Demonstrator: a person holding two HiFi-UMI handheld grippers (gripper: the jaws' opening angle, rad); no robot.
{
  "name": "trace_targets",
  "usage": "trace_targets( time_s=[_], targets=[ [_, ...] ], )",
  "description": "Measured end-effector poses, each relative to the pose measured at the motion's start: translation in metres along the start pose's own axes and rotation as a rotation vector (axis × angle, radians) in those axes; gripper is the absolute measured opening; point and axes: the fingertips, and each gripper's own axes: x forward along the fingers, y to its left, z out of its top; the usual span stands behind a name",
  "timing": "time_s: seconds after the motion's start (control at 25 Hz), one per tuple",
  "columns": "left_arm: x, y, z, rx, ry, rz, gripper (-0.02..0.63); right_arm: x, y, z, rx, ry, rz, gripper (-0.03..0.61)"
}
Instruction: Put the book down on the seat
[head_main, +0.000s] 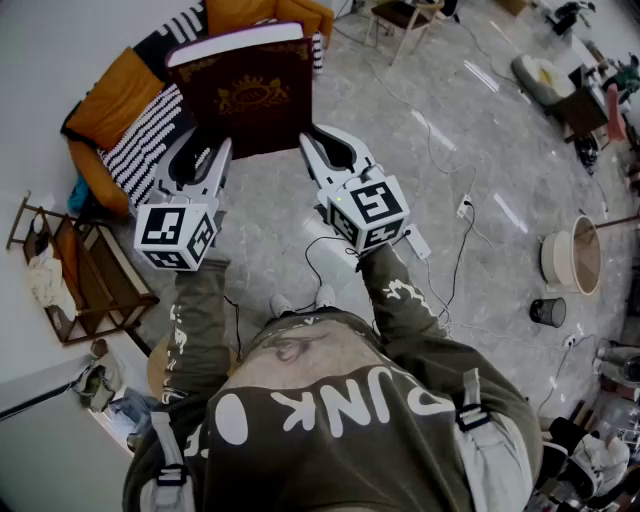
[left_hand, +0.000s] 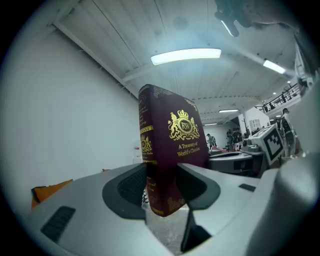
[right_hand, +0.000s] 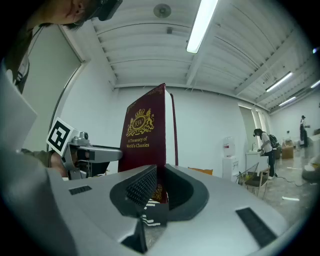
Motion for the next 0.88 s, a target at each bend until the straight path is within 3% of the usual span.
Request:
trace_targets(
  time_s=[0.88],
  targets=[
    [0.052, -0.033, -0.008, 0.02, 0.043, 0.03, 0.173, -0.007, -0.061, -0.015, 0.003, 0.031, 0.035, 0.066]
  ],
)
